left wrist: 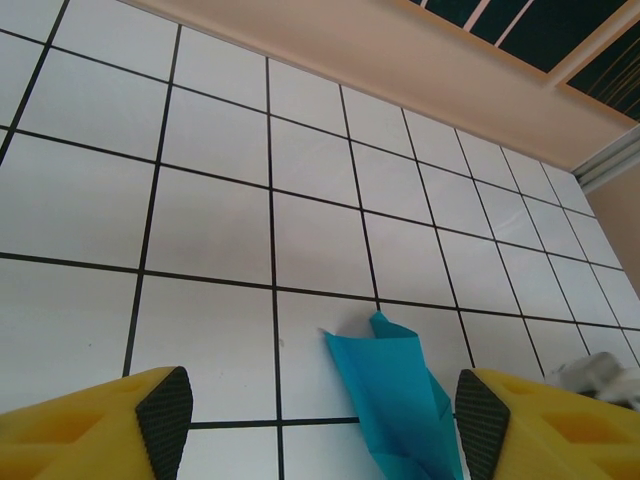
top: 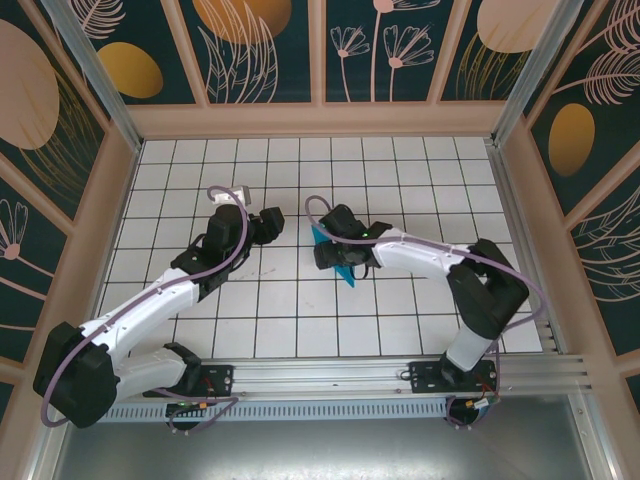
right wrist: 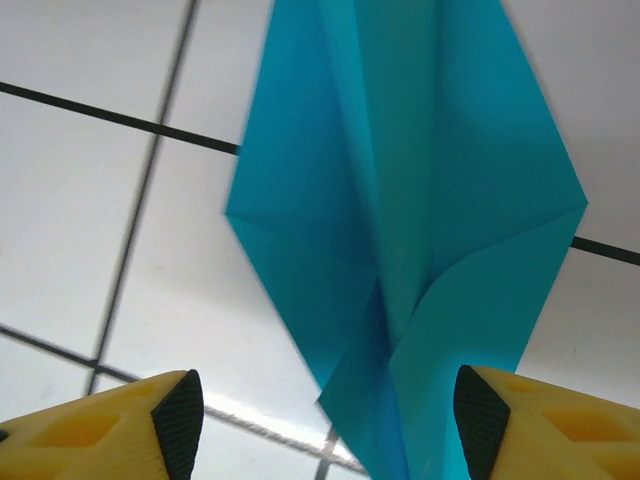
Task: Fold a paper plane with a square sheet of paper (fold left side to right side)
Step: Move the paper plane to the top-center of the table.
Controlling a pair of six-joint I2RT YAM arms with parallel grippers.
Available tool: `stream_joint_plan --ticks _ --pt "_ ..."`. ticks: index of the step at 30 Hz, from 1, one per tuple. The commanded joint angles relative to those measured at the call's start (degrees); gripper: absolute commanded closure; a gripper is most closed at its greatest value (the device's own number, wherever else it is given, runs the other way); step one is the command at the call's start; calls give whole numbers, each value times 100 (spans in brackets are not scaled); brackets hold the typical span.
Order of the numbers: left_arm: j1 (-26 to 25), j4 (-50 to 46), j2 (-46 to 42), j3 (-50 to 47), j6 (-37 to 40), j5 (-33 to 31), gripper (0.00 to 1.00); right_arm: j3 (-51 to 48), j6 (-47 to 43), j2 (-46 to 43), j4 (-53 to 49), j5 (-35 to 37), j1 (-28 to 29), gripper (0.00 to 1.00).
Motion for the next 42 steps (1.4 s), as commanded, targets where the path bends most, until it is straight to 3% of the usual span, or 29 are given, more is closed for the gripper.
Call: stream_joint_plan --ticks 1,4,11,17,25,37,42 --pt "29 -43 -67 -111 30 -62 27 220 -84 243 -397 369 -18 30" --pt "22 -44 -74 -146 4 -62 27 212 -1 273 -400 451 -47 33" --pt "28 -35 -65 -171 -1 -17 27 -32 17 314 -104 37 -239 56" --pt "23 -39 -65 -173 -10 13 26 -56 -16 412 20 -106 -379 67" --pt "22 -89 -107 -179 -10 6 26 -65 -25 637 126 -331 -451 77" --pt "24 -131 -183 -147 14 13 26 69 23 964 21 -436 -531 81" --pt "21 -122 -339 -126 84 81 22 521 207 1099 -144 -582 -721 92"
